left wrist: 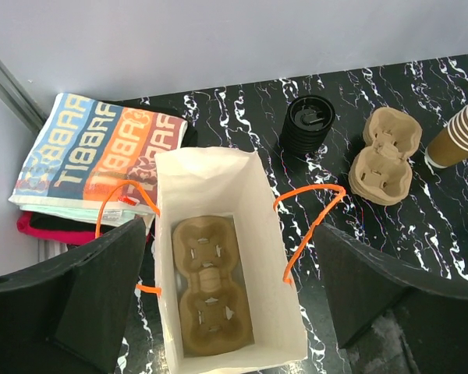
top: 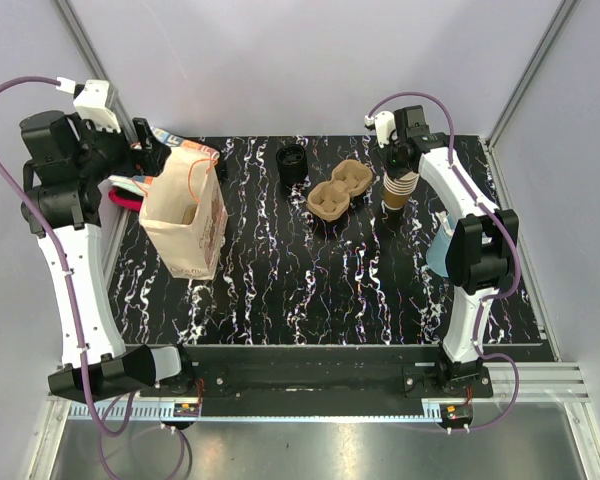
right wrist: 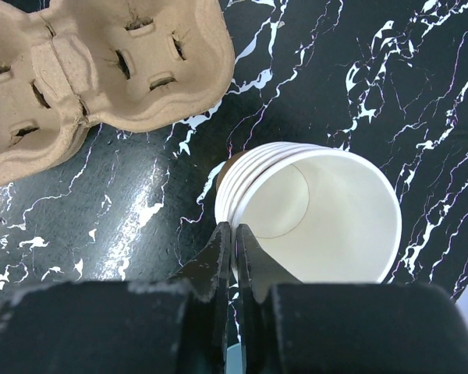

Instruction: Pack the takeout coffee

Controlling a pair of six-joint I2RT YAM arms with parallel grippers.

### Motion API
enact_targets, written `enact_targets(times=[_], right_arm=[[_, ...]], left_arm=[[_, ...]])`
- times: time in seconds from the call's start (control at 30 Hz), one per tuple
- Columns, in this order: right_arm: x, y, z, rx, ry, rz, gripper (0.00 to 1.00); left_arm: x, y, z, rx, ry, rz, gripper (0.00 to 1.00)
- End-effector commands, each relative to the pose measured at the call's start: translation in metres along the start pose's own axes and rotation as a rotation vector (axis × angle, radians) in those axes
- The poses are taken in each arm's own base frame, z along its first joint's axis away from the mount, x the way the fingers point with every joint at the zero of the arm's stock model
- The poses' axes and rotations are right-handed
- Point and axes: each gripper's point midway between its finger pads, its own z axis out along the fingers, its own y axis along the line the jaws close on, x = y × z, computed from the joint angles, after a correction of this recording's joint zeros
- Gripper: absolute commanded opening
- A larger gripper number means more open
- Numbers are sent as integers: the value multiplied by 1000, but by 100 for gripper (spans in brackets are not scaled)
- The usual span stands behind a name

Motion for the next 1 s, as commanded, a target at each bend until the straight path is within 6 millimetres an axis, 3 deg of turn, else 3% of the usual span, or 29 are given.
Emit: enact_targets(times=[0.0,0.33,0.63,0.97], right_arm=[[-32,-14,-26,44,-104,12,7],[-42,-21,-40,80,-132,13,0],[-53,-42,-56,183,-158,-2,0],[-79,-52,-100,228,-253,-9,0]], left_arm=[[-15,-11,-6,33,-65,28,92],[-12,-14,-7,39,-67,23,92],[-13,-17,-8,46,-75,24,93],[-13,-21,-10,52,-81,23,94]])
